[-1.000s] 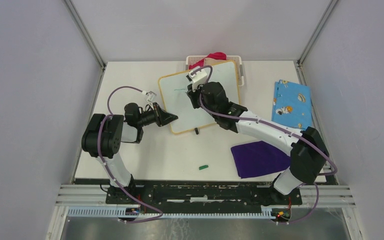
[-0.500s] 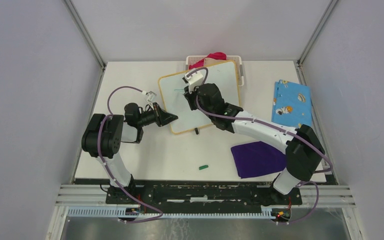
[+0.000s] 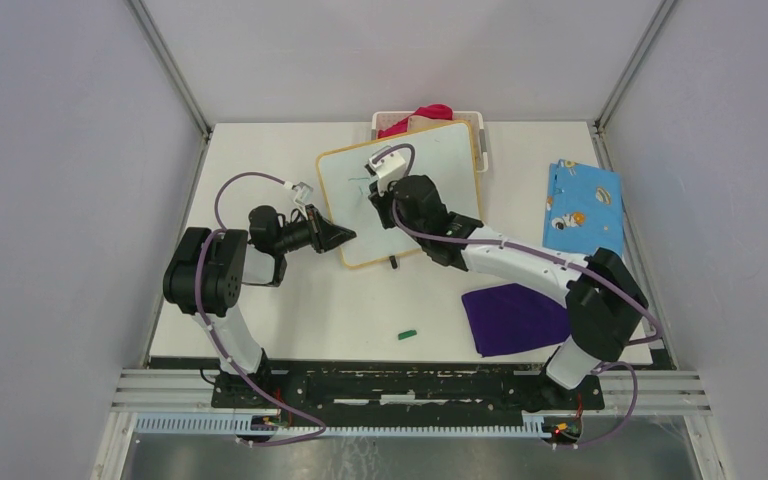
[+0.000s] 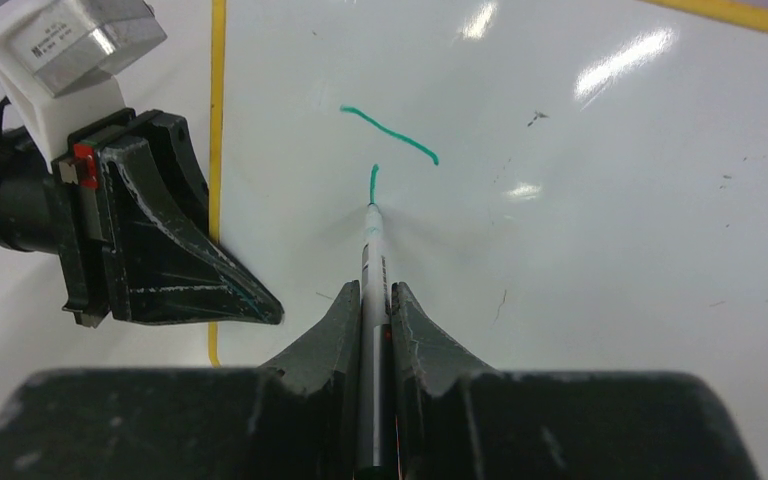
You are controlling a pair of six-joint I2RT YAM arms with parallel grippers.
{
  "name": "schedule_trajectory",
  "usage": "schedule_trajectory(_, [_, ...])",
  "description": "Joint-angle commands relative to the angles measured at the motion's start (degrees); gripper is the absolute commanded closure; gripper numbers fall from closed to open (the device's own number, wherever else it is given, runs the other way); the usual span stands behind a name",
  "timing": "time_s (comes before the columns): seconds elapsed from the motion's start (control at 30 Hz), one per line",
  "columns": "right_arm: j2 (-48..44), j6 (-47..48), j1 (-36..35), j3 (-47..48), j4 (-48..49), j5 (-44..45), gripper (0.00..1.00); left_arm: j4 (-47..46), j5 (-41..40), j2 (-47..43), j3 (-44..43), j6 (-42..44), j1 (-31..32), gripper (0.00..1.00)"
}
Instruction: Write a sentence on the whiteboard
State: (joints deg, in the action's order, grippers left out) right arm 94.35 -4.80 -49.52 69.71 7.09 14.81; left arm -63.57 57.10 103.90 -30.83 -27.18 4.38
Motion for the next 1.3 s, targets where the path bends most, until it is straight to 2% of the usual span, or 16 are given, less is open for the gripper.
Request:
schedule_trajectory(0.0, [-2.5,-0.9,0.1,-3.3,2.0,1.3,1.0,0.4,-3.5,0.9,-1.1,0.7,-0.4,0.78])
schedule_trajectory(0.23, [-4.6,-1.6,0.1,-7.3,2.5,0.8,1.0,0.5,-3.5,1.0,-1.1,0.7,-0.4,0.78])
schedule_trajectory(0.57, [-9.2,-2.2,0.9,-5.5,3.6,-0.3,1.0,0.5,-3.6,0.9,-1.0,0.7,-0.4,0.78])
schedule_trajectory(0.9, [-5.7,-2.5,2.6,-1.4,2.8,-2.0,1.0,0.6,-3.6,0.9,-1.0,0.7,-0.4,0.78])
schedule_trajectory(1.27, [-4.2,-2.8,2.5,-2.2,2.6,-2.5,1.0,0.7,-3.6,1.0,-1.1,0.7,-0.4,0.78])
